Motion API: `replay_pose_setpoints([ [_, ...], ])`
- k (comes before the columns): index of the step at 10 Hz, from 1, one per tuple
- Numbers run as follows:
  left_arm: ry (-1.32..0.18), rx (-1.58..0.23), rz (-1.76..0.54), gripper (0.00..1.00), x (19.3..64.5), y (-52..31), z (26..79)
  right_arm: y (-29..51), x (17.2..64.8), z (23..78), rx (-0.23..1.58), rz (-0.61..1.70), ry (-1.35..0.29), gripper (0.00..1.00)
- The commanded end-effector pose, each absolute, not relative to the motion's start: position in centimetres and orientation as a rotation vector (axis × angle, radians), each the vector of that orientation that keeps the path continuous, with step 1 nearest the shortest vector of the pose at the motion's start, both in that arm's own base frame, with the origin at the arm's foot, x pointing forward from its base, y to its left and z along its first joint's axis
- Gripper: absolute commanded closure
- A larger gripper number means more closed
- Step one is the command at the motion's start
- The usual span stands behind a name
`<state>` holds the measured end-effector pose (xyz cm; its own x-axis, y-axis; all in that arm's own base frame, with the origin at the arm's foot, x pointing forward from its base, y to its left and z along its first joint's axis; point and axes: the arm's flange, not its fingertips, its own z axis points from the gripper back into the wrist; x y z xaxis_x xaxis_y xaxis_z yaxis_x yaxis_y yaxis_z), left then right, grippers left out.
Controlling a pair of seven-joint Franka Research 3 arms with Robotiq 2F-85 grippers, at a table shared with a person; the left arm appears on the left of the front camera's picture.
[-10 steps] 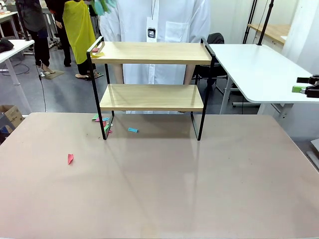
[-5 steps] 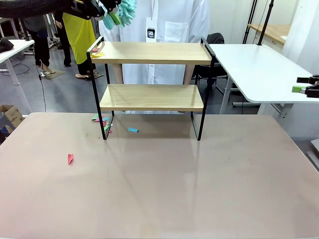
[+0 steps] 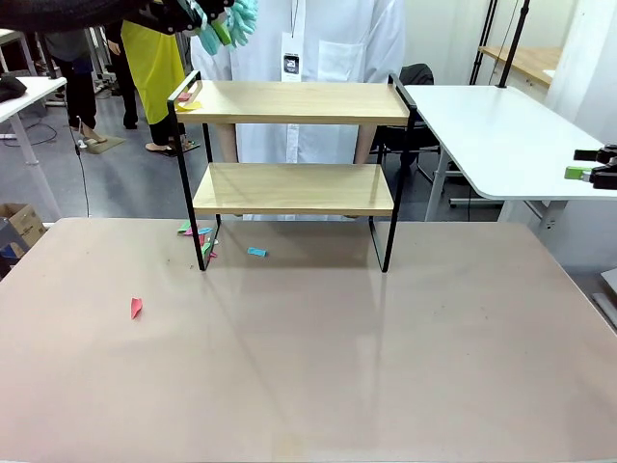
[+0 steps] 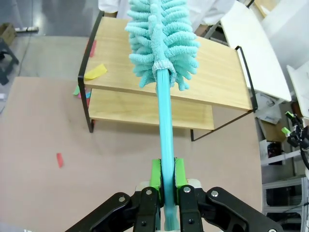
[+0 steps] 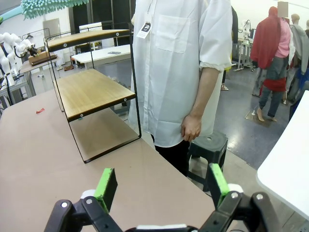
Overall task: Clean the shelf.
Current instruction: Clean the specific section of the Shelf indicated by the human with the Duster.
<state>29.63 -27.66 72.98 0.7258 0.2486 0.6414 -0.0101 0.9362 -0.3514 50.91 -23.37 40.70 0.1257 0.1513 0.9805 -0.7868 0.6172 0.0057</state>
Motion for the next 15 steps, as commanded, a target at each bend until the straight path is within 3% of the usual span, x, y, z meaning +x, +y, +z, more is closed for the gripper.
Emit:
replay_pose_setpoints([
  [1, -0.693, -0.417, 0.004, 0.87, 29.4, -26.4, 73.2, -23.2, 50.9, 41.1, 0.613, 0.756, -1.257, 0.0],
  [4, -0.605, -0.529, -0.304, 0.87, 28.8, -21.5, 73.3, -23.2, 50.9, 41.1, 0.613, 0.756, -1.257, 0.0],
  [8, -0.497, -0.441, -0.679, 0.87, 28.2, -17.5, 73.3, -23.2, 50.9, 41.1, 0.613, 0.756, -1.257, 0.0],
  [12, -0.258, -0.261, -1.068, 0.87, 27.6, -15.8, 71.2, -23.2, 50.9, 41.1, 0.613, 0.756, -1.257, 0.0],
  [15, -0.151, 0.002, -1.293, 0.87, 27.4, -13.8, 67.7, -23.2, 50.9, 41.1, 0.613, 0.756, -1.257, 0.0],
])
